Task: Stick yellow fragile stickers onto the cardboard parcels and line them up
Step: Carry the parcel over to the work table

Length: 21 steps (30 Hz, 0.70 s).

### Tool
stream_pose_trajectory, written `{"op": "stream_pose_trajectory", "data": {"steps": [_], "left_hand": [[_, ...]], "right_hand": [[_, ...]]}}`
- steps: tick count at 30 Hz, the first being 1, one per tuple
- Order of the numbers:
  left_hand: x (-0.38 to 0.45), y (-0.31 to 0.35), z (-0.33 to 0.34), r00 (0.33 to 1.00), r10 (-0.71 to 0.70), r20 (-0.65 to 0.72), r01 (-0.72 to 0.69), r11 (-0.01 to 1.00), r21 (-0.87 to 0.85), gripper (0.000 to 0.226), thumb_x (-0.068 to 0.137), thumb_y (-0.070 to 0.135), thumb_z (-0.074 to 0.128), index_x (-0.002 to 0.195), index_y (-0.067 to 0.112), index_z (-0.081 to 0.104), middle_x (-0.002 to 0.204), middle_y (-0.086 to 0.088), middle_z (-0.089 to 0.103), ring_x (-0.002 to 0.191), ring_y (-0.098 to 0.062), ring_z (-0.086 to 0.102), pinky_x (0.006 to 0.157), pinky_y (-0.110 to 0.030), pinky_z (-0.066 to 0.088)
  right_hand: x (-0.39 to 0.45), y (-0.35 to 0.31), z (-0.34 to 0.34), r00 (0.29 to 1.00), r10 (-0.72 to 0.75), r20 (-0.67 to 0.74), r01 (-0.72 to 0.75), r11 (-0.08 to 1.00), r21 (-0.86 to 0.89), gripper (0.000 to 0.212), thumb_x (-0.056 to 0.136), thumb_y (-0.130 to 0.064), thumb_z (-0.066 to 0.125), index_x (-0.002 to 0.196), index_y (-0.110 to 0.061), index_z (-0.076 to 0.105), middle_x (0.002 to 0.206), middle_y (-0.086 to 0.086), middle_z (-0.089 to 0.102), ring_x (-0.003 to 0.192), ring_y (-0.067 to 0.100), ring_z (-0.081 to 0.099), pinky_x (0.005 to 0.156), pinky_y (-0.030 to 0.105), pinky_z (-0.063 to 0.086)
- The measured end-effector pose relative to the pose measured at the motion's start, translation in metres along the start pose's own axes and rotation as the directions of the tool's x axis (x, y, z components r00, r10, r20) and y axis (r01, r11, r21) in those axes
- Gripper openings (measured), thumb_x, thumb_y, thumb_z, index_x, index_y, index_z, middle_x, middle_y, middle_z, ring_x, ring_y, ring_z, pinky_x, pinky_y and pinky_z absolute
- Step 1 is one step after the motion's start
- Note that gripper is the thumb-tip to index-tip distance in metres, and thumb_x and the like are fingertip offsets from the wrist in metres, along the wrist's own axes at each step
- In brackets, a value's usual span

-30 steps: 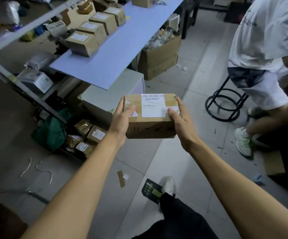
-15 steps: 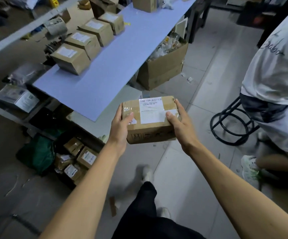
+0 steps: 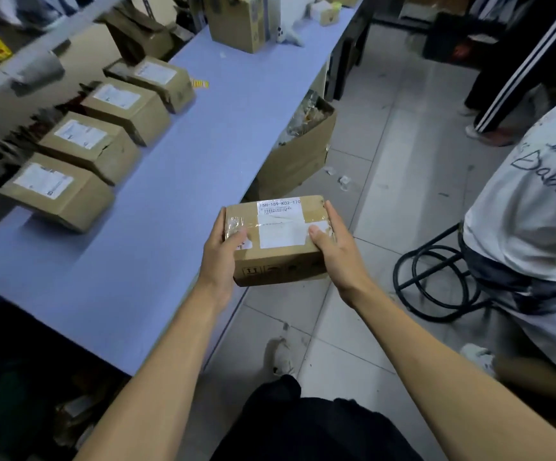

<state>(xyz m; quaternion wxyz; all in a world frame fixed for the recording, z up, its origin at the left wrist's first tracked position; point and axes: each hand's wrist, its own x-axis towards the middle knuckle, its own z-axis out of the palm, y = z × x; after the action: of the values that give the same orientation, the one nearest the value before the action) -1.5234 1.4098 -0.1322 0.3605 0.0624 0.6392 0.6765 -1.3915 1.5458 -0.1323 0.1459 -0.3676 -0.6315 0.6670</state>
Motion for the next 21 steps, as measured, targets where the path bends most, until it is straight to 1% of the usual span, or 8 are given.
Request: {"op": "stream_pose_trajectory", "data": {"steps": [3,6,8,13,15,17,19,21], "left_hand": [[0.046,0.017,0.011,1.0,-0.029,0.007,0.029,1.0,0.002,0.036,0.101,0.013,0.048,0.127,0.037,0.055,0.105,0.012,0.075,0.097,-0.012,0.072,0.079,-0.03,0.059],[0.09,0.032,0.025,0.998,-0.053,0.017,0.053,0.999,0.005,0.035,0.101,0.012,0.048,0.124,0.038,0.057,0.105,0.013,0.075,0.096,-0.011,0.072,0.076,-0.029,0.058],[0.121,0.039,0.035,0.997,-0.073,0.004,0.073,0.997,-0.001,0.037,0.101,0.011,0.049,0.127,0.036,0.056,0.104,0.012,0.075,0.094,-0.011,0.072,0.07,-0.026,0.058],[0.201,0.058,0.065,0.994,-0.1,-0.048,0.099,0.995,-0.023,0.035,0.101,0.012,0.05,0.117,0.043,0.054,0.095,0.019,0.075,0.088,-0.009,0.073,0.065,-0.025,0.057],[0.234,0.067,0.079,0.992,-0.098,-0.08,0.096,0.995,-0.035,0.037,0.101,0.014,0.051,0.124,0.043,0.052,0.098,0.018,0.073,0.092,-0.01,0.071,0.071,-0.029,0.057],[0.264,0.077,0.093,0.989,-0.103,-0.105,0.098,0.994,-0.057,0.042,0.101,0.014,0.051,0.136,0.037,0.05,0.107,0.014,0.072,0.099,-0.013,0.07,0.082,-0.035,0.056],[0.292,0.088,0.107,0.986,-0.101,-0.136,0.093,0.994,-0.063,0.046,0.101,0.014,0.051,0.143,0.033,0.047,0.114,0.011,0.07,0.101,-0.014,0.07,0.086,-0.036,0.055],[0.318,0.098,0.12,0.98,-0.103,-0.172,0.093,0.994,-0.06,0.049,0.101,0.016,0.051,0.147,0.034,0.043,0.119,0.01,0.068,0.099,-0.011,0.07,0.084,-0.033,0.057]], "right_hand": [[0.045,-0.012,-0.003,1.0,0.018,-0.01,-0.018,1.0,0.012,0.063,0.101,-0.031,0.051,0.156,-0.034,0.02,0.128,-0.026,0.046,0.112,-0.013,0.048,0.089,0.008,0.038],[0.089,-0.023,-0.009,1.0,0.016,-0.026,-0.015,0.999,0.032,0.063,0.101,-0.03,0.052,0.157,-0.032,0.021,0.14,-0.017,0.047,0.126,0.003,0.048,0.101,0.017,0.04],[0.119,-0.031,-0.014,0.999,0.02,-0.03,-0.019,0.999,0.045,0.063,0.101,-0.03,0.052,0.157,-0.031,0.021,0.14,-0.015,0.047,0.126,0.004,0.048,0.105,0.021,0.039],[0.204,-0.045,-0.032,1.0,0.026,-0.013,-0.025,0.998,0.053,0.063,0.101,-0.031,0.052,0.157,-0.031,0.021,0.147,-0.011,0.048,0.128,0.006,0.049,0.108,0.025,0.041],[0.244,-0.055,-0.041,1.0,0.02,0.017,-0.02,0.999,0.05,0.063,0.102,-0.03,0.052,0.157,-0.031,0.021,0.145,-0.012,0.049,0.124,0.001,0.051,0.1,0.015,0.042],[0.282,-0.067,-0.051,0.999,0.023,0.046,-0.025,0.999,0.042,0.063,0.102,-0.03,0.051,0.157,-0.029,0.02,0.14,-0.017,0.05,0.115,-0.011,0.051,0.093,0.007,0.04],[0.317,-0.081,-0.06,0.998,0.023,0.066,-0.025,0.999,0.03,0.063,0.102,-0.03,0.051,0.157,-0.028,0.02,0.136,-0.02,0.048,0.116,-0.01,0.05,0.101,0.013,0.041],[0.349,-0.093,-0.068,0.996,0.03,0.088,-0.032,0.999,0.022,0.064,0.102,-0.03,0.051,0.157,-0.028,0.02,0.143,-0.016,0.045,0.129,0.003,0.046,0.113,0.026,0.036]]}}
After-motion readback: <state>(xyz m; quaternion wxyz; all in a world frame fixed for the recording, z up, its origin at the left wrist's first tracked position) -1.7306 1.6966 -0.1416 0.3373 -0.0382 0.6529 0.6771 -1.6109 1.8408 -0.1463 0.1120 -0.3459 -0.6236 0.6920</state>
